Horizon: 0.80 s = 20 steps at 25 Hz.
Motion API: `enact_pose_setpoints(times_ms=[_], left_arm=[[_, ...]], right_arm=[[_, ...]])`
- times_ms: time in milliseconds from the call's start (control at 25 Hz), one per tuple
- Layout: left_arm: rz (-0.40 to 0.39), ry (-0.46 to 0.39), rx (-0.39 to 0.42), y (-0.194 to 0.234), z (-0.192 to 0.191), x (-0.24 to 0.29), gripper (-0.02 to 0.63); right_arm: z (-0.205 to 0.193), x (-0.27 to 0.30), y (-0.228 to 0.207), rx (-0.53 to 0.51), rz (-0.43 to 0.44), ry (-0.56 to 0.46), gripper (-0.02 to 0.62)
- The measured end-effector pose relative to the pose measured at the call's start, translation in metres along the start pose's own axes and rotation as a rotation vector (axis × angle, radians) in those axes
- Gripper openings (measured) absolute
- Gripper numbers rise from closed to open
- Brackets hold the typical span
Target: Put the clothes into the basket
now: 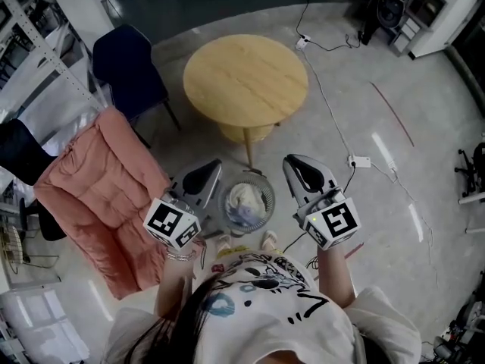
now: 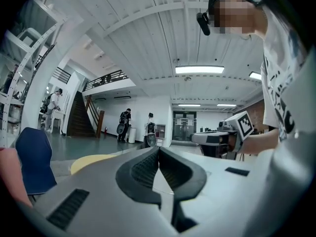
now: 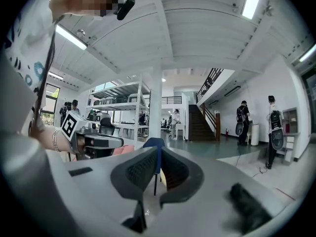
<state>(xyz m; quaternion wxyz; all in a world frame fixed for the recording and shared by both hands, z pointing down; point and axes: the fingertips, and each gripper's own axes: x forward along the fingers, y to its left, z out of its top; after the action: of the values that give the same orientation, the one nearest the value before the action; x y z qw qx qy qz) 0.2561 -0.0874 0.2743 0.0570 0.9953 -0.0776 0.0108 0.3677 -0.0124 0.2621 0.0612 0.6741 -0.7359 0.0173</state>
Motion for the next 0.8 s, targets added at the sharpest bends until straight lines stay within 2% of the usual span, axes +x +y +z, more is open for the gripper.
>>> enact_pose_setpoints(times_ms=[400,800], left_arm=[[0.008,-0.015,0.039,-0.003,0.022,-0.01,0.012],[0.001,-0.003,0.032,-0.011,0.018,-0.005,0.012]], right_arm=[[0.015,-0.01,-0.003,-0.05,-0.037,0.0,0.037],[0.014,-0.018,-0.009,-0.042,-0.044,0.005,0.037]])
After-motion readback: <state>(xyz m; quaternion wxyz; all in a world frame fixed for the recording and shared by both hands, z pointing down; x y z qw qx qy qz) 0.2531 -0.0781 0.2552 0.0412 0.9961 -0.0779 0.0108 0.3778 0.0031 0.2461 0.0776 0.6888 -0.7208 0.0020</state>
